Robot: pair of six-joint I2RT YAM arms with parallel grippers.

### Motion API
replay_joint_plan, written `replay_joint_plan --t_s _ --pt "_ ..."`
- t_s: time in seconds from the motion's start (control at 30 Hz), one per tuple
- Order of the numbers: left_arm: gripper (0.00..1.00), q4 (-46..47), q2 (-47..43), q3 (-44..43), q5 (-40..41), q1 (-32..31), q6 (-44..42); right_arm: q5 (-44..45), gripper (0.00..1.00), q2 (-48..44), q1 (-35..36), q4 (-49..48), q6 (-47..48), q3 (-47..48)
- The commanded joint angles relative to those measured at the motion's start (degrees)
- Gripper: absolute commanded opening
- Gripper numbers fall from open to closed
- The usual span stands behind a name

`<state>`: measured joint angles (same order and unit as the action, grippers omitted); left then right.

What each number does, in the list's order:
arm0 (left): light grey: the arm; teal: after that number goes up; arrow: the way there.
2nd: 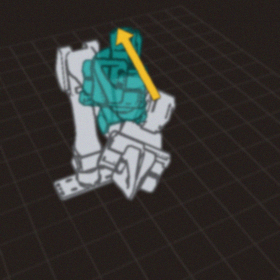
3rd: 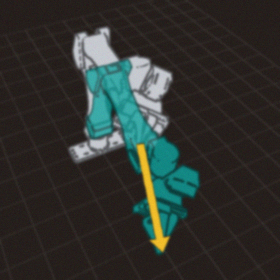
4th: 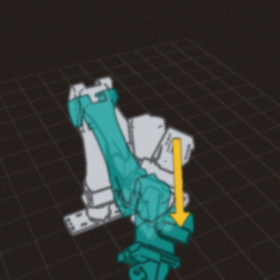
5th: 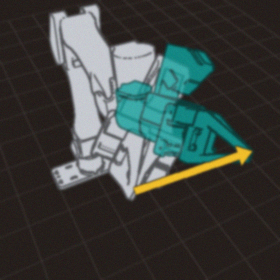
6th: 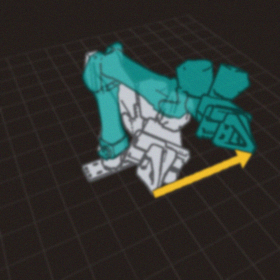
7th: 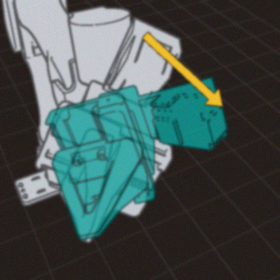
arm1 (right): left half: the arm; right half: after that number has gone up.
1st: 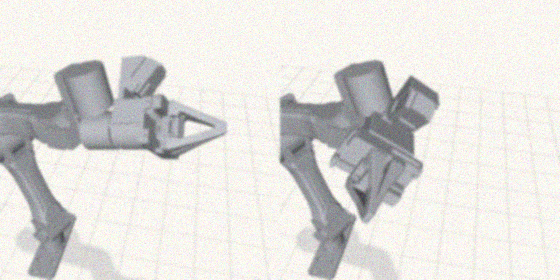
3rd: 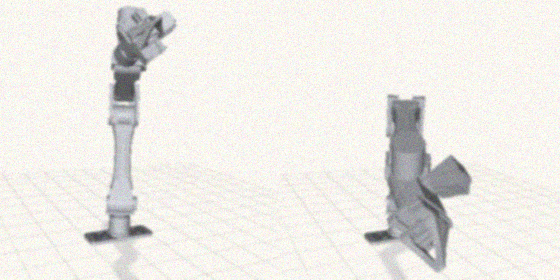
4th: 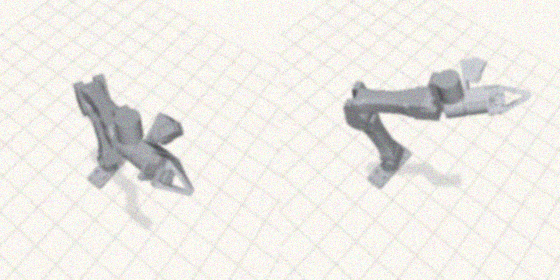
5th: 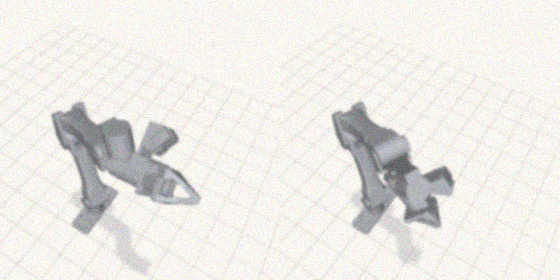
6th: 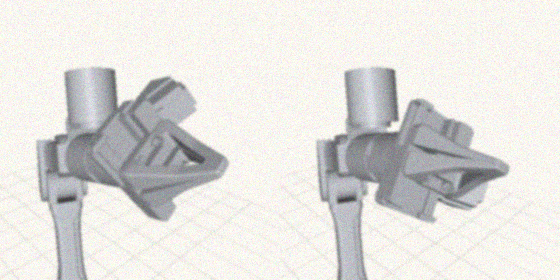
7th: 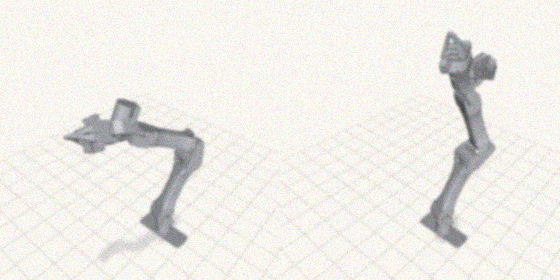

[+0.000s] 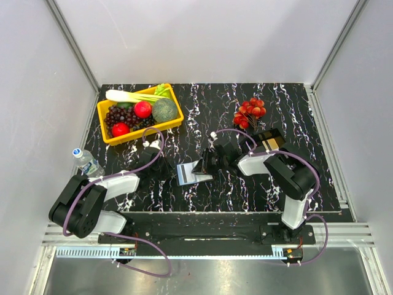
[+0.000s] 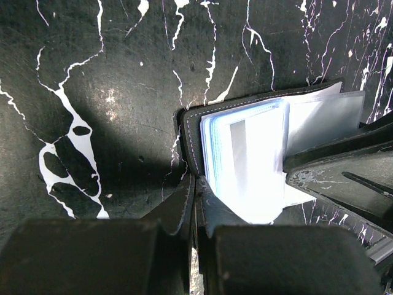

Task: Put the credit cards into the card holder
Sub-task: Insert the credit card into the card holder.

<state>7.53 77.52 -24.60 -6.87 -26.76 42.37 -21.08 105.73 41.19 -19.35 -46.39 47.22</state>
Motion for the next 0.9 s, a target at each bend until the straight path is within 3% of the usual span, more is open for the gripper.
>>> replay_joint_plan --t_s 0.0,0.43,0.63,0.87 --pt "0.00 -0.3 0.5 0.3 -0.9 -0.3 -0.5 -1.5 0.31 0.8 -0.3 -4.5 -1.3 0.3" --pt "0.00 0.3 1.5 -0.1 -1.6 -0.3 -0.6 -5.3 0.28 4.3 -0.1 -6.9 -1.0 2.8" --pt "0.00 0.4 2.3 -0.9 -2.0 -0.2 -1.0 -7.3 0.28 5.4 0.6 -2.9 2.7 6.0" --pt "0.00 -0.9 1.7 -0.5 -0.4 -0.3 -1.3 0.6 0.33 -1.2 -0.8 3.9 6.5 4.5"
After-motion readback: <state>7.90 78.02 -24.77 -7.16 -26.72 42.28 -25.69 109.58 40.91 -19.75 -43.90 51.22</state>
